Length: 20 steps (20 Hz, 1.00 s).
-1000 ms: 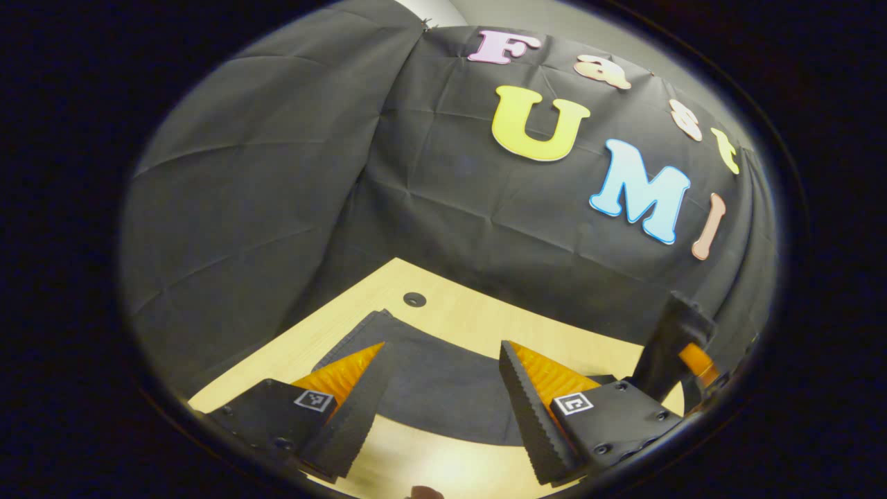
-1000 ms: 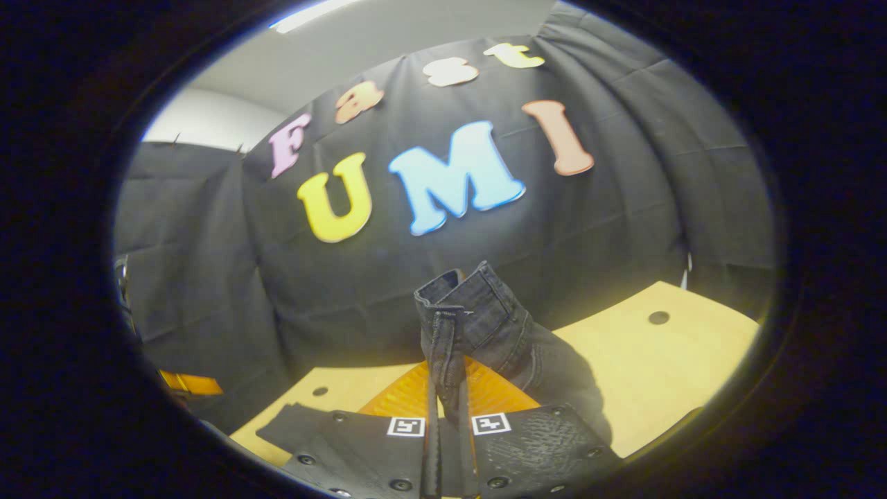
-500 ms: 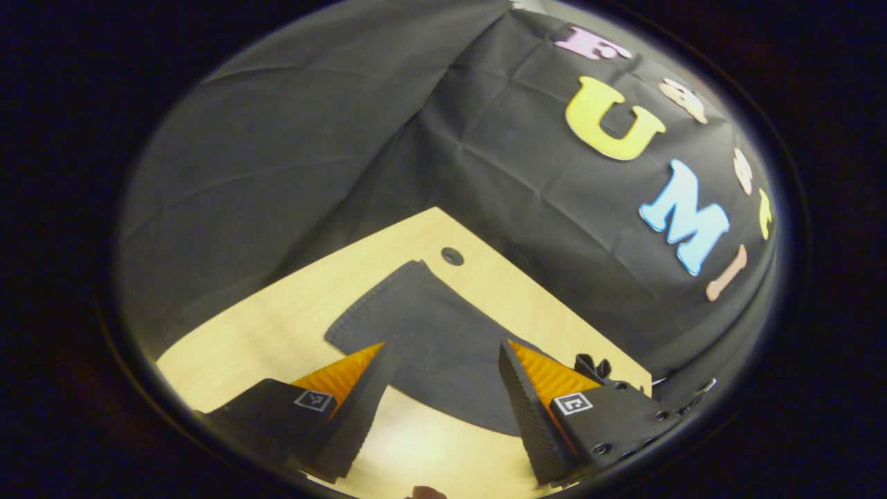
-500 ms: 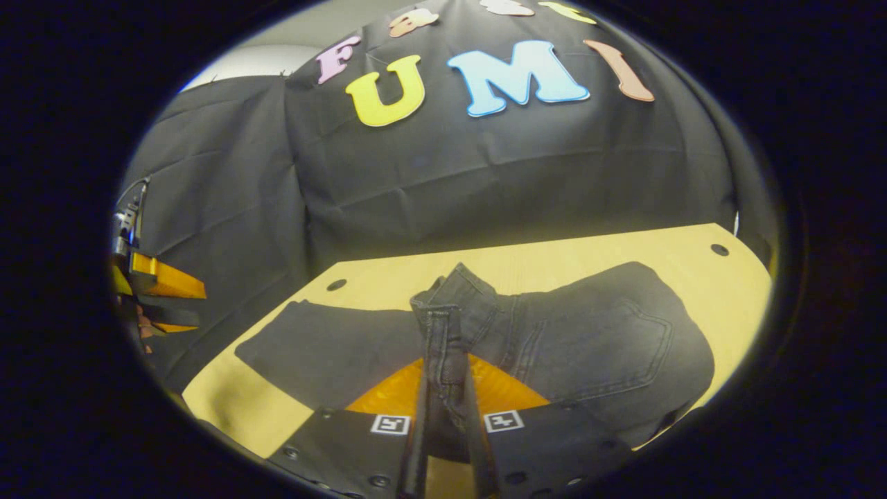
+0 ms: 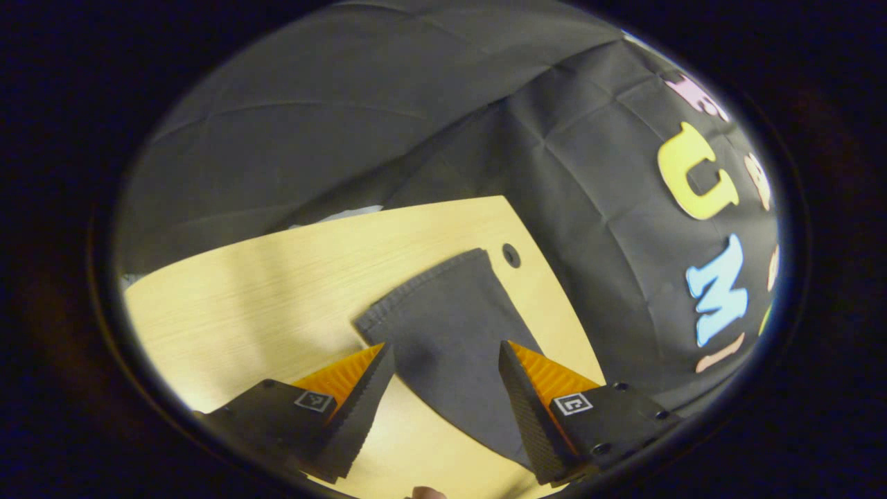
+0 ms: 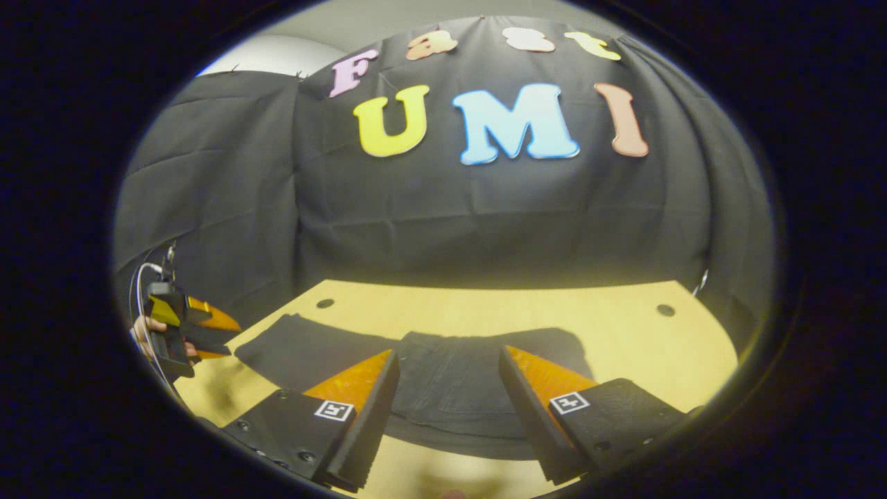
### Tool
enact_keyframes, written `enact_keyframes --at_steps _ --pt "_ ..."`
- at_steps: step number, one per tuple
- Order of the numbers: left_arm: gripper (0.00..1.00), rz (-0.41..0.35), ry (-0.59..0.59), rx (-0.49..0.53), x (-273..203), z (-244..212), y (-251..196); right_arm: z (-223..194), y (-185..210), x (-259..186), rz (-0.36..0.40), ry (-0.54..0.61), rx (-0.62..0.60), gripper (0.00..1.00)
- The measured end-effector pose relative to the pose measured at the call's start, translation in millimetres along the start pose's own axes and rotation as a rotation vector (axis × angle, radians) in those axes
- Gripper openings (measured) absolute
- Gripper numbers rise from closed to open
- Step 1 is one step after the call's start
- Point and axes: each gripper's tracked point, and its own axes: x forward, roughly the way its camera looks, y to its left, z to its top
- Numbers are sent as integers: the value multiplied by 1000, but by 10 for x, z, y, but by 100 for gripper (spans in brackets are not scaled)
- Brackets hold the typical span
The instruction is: Grasp the waist and the cuffs of the jeans and fold them to make the two legs overlap; first hold the waist and fold one-third of the jeans toward the cuffs, then hold the cuffs and fold the remaining one-third in the same direction to finish folding.
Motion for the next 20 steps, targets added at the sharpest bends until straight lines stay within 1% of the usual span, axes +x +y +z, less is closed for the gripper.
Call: enact_keyframes --at_steps 3,5,7,8,10,12,13,14,15,16,17,19,20 --pt "99 62 15 -70 182 33 292 136 -246 -188 -77 6 15 87" --pt "99 69 18 -106 291 57 325 179 -372 -270 -119 5 3 87" --pt "98 54 12 -133 334 130 351 182 -460 -332 -149 10 7 87" --pt "99 51 10 -133 360 167 345 192 -482 -359 -159 9 17 87" --pt "97 42 8 -124 465 198 311 202 -525 -402 -178 10 32 88" --pt "99 8 18 -91 537 170 161 211 -548 -442 -190 12 32 88" --pt "99 -13 43 -78 594 92 48 214 -569 -452 -196 14 33 88" --pt "98 -24 46 -49 636 26 -50 219 -598 -465 -203 18 36 88" --pt "96 -58 61 -36 700 -48 -169 216 -627 -458 -211 22 41 88" --pt "96 -66 88 -47 744 -133 -261 219 -659 -460 -219 30 48 88" --pt "92 -93 89 -62 808 -144 -343 213 -681 -462 -224 36 56 89" --pt "70 -92 72 -102 998 -122 -305 259 -725 -500 -235 30 62 89" --pt "48 -91 67 -137 1025 -129 -257 295 -759 -529 -244 22 60 89"
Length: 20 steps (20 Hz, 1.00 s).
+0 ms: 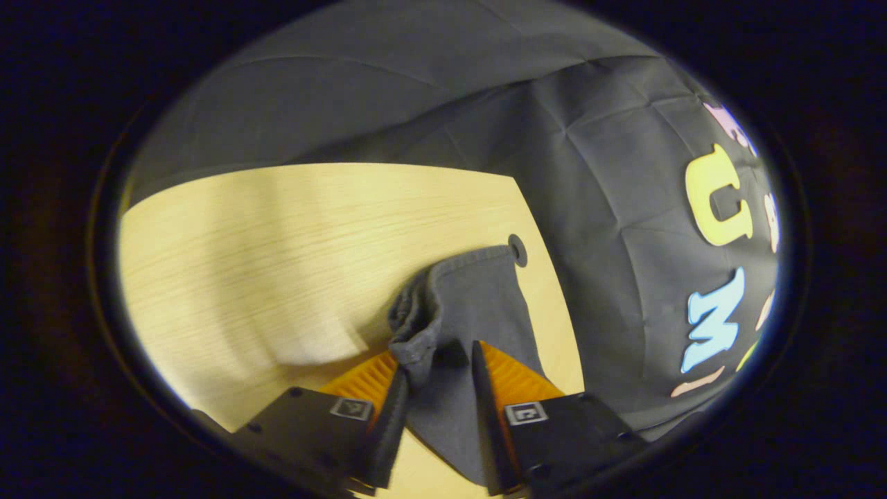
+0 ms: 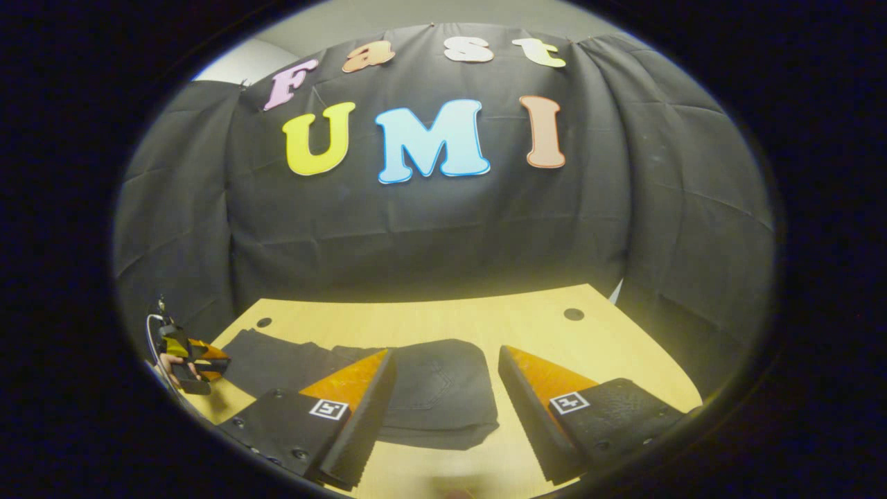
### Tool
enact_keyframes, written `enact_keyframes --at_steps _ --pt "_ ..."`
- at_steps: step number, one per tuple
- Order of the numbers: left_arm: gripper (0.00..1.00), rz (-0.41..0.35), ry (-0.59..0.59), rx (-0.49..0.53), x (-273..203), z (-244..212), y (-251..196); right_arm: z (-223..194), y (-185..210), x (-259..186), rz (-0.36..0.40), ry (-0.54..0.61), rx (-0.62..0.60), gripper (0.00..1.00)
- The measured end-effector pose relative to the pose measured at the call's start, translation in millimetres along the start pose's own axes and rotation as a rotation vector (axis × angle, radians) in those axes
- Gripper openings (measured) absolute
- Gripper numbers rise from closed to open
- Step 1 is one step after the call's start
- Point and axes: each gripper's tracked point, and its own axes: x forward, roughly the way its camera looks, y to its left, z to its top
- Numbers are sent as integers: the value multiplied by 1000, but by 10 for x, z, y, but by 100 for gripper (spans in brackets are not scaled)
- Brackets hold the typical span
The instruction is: Grasp the waist and the cuffs of the jeans and fold them to make the two legs overlap; first hold the waist and fold one-third of the jeans toward the cuffs, then hold the cuffs and fold the remaining one-third in the same direction to finish folding.
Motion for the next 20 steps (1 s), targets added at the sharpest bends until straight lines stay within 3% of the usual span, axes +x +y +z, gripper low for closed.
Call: enact_keyframes --at_steps 1,3,6,8,10,13,20 --pt "27 -6 -11 -54 8 32 51 25 -46 -28 -9 -9 -2 89" --pt "8 -81 -6 -185 4 122 36 45 -144 -53 -31 -15 -8 89" --pt "8 -216 12 -265 -244 195 -151 59 -196 -73 -37 -13 0 89" --pt "8 -324 10 -242 -377 236 -444 32 -167 -74 -29 -6 12 89" --pt "8 -367 28 -180 -415 134 -706 17 -102 -74 -12 -2 16 89" --pt "8 -449 68 -168 -501 -54 -1196 0 -61 -93 4 -1 18 89" --pt "8 -598 194 -11 -947 -1388 -2444 149 -218 -120 22 -41 18 89"
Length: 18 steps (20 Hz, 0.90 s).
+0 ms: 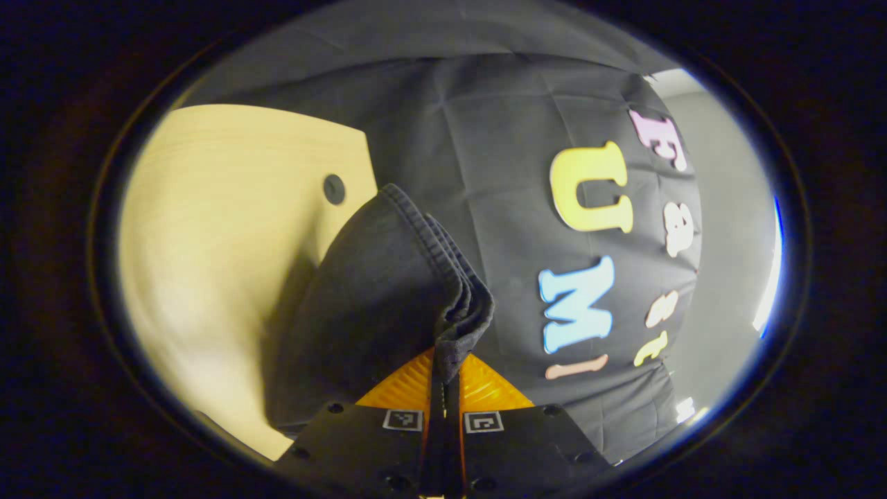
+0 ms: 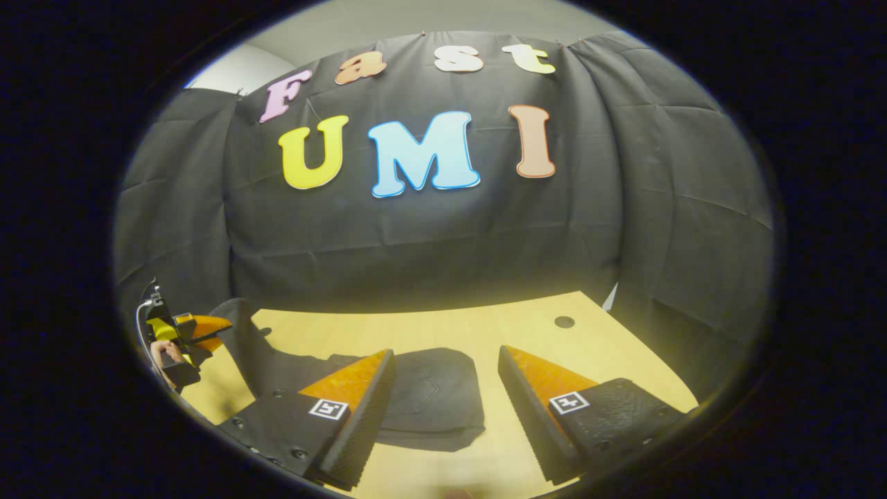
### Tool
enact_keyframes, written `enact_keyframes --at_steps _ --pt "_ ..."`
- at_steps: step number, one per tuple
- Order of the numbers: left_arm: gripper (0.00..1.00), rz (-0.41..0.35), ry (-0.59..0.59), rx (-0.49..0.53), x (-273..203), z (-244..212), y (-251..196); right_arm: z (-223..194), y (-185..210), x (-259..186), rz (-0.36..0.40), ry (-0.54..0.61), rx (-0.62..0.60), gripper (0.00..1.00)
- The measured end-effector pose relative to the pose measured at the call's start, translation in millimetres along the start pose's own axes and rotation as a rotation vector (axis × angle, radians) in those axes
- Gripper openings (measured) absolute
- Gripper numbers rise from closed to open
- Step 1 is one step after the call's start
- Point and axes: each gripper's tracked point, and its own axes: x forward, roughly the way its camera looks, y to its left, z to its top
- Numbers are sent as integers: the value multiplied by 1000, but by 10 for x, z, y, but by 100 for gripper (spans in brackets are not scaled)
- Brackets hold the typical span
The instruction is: Grasp the waist and the cuffs of the jeans and fold them to make the two legs overlap; first hold the waist and fold one-third of the jeans toward the cuffs, then hold the cuffs and fold the remaining one-third in the same direction to finish folding.
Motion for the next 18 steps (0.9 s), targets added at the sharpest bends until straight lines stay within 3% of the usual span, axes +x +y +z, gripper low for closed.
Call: enact_keyframes --at_steps 4,7,10,13,15,18 --pt "8 -32 69 85 224 -965 -477 52 -302 25 46 -22 -27 89" --pt "8 0 110 136 484 -1839 -567 -30 -613 66 99 -8 -56 89" --pt "8 87 193 205 739 -2803 -303 -133 -853 72 158 18 -70 89" --pt "8 277 340 348 766 -3742 379 -234 -1000 60 194 49 -55 89" --pt "8 371 356 476 736 -3983 763 -252 -1044 24 202 50 -42 90" --pt "12 326 340 538 740 -4010 654 -271 -1088 -24 189 45 -34 89"
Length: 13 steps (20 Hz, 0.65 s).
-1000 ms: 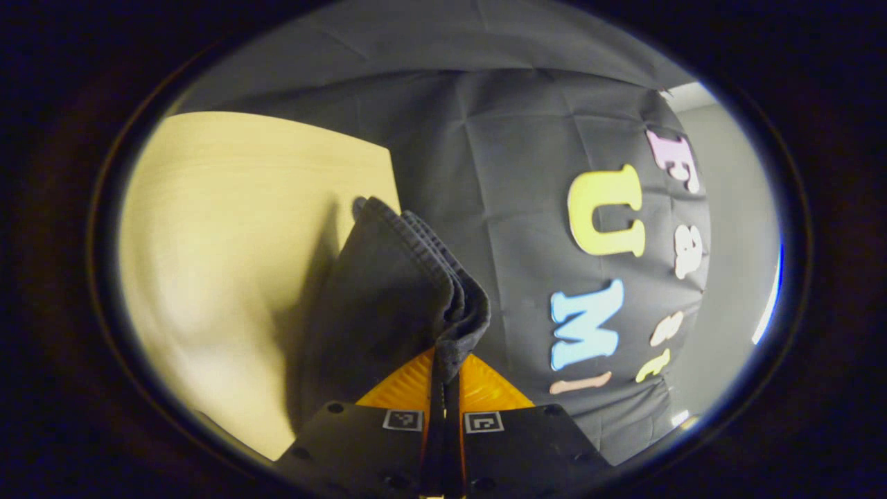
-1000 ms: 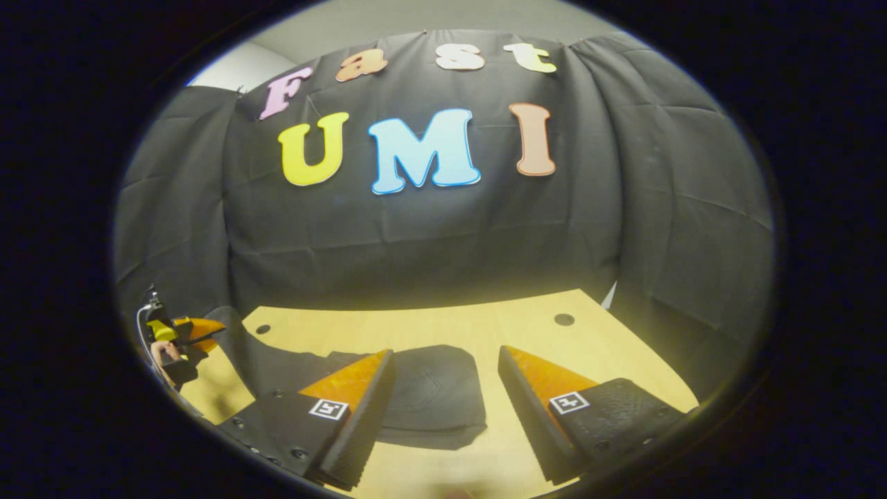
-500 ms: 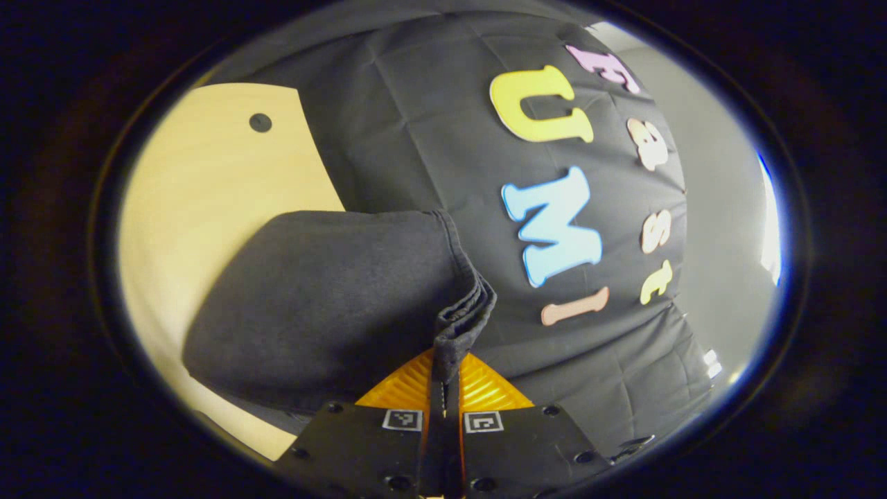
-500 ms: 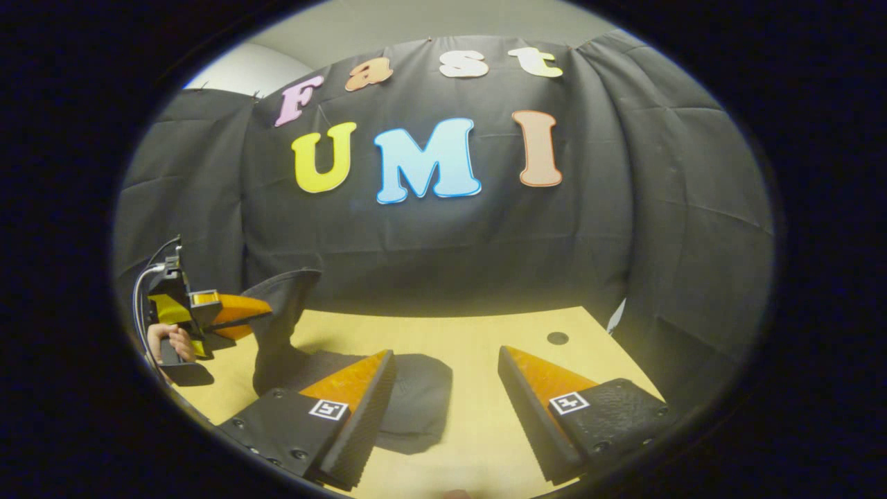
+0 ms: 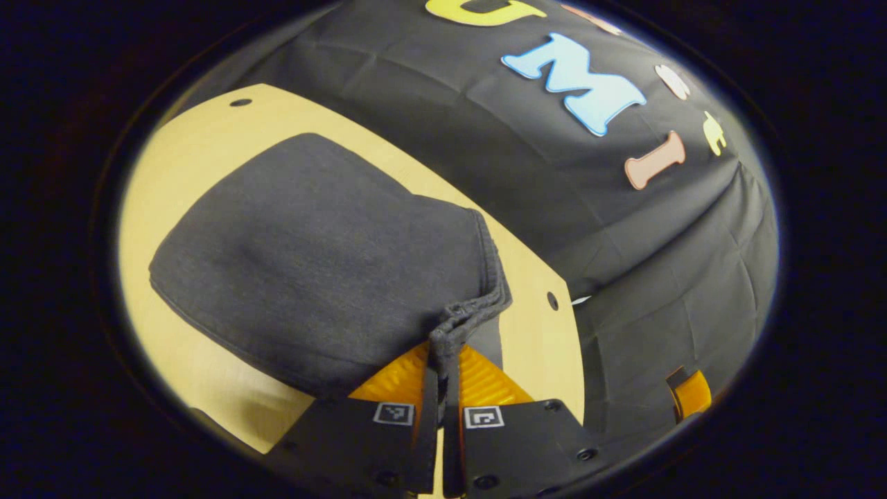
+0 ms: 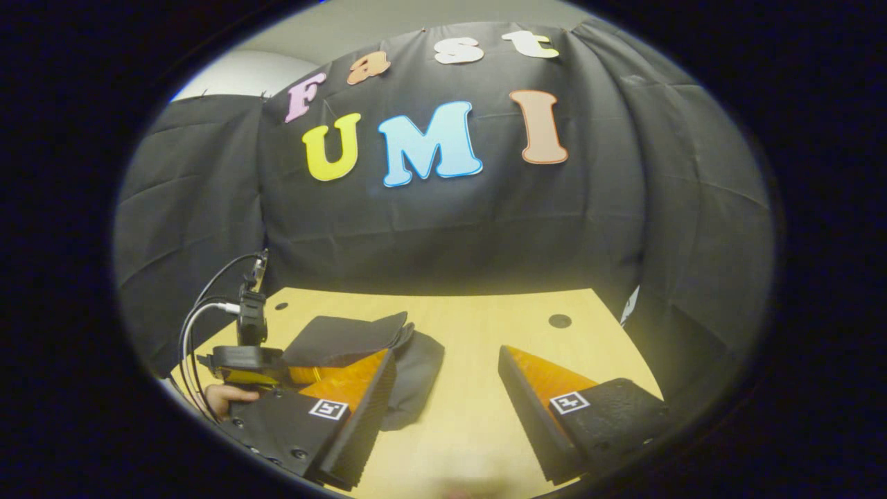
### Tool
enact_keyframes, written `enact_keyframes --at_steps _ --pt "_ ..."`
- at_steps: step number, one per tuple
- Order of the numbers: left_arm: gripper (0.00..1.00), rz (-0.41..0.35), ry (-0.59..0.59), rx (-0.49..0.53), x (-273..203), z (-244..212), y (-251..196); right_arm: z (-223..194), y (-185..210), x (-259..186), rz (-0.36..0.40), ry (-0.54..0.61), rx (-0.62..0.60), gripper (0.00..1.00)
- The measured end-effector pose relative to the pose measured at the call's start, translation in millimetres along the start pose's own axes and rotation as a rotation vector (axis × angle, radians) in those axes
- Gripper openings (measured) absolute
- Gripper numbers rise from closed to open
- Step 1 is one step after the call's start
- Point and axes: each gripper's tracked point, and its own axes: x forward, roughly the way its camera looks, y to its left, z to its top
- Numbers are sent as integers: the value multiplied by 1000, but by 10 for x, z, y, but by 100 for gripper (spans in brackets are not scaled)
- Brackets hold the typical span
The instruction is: Grasp the waist and the cuffs of the jeans and fold them to make the two legs overlap; first hold the waist and fold one-third of the jeans toward the cuffs, then hold the cuffs and fold the remaining one-third in the same direction to finish folding.
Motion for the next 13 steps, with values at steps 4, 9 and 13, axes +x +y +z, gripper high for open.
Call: enact_keyframes --at_steps 4,9,13 --pt "77 70 -96 207 -463 97 -165 -73 -26 -138 -47 4 2 89" --pt "98 113 -322 438 -1326 503 -463 -81 -205 -487 -155 -50 1 89" --pt "99 149 -468 584 -1879 681 -558 -69 -320 -782 -239 -83 -24 89"
